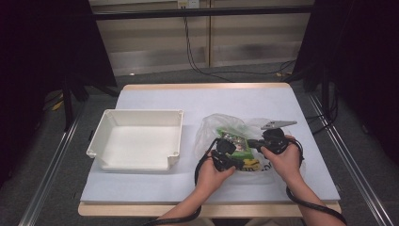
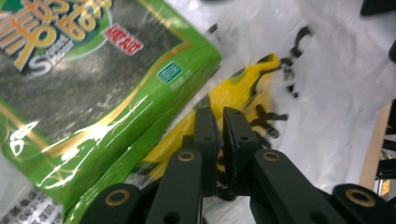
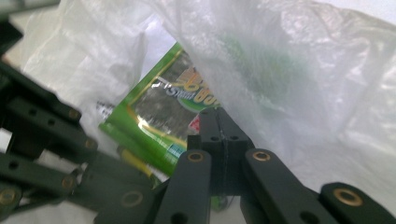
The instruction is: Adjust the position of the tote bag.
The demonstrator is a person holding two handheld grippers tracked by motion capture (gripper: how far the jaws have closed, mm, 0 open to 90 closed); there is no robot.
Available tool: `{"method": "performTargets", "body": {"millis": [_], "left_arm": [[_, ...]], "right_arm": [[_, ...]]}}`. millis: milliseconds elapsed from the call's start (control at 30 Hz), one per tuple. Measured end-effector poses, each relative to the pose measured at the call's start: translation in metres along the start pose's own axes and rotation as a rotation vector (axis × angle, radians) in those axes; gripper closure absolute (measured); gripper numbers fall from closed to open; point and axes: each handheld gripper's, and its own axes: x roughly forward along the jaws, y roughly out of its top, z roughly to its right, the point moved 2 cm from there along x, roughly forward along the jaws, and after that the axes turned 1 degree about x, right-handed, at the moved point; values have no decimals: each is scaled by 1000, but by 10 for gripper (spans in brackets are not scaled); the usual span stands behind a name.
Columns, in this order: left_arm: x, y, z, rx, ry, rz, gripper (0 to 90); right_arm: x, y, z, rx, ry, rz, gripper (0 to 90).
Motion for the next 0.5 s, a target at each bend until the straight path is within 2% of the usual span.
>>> {"method": "performTargets", "body": {"millis": [133, 200, 367, 433, 500], "left_arm": [[2, -4, -3, -13, -9, -19, 895], [2, -5, -4, -30, -14, -14, 900], [1, -4, -4, -4, -13, -47, 900], [1, -4, -4, -17, -17, -40, 900], [0, -5, -5, -3, -16, -46, 900]], "right_arm": [[9, 5, 8, 15, -17, -11, 900], [14, 7, 14, 35, -11, -15, 900], [27, 11, 30, 94, -21, -15, 900], [33, 12, 36, 114, -33, -19, 900], [39, 14, 41, 117, -49, -20, 900]]}}
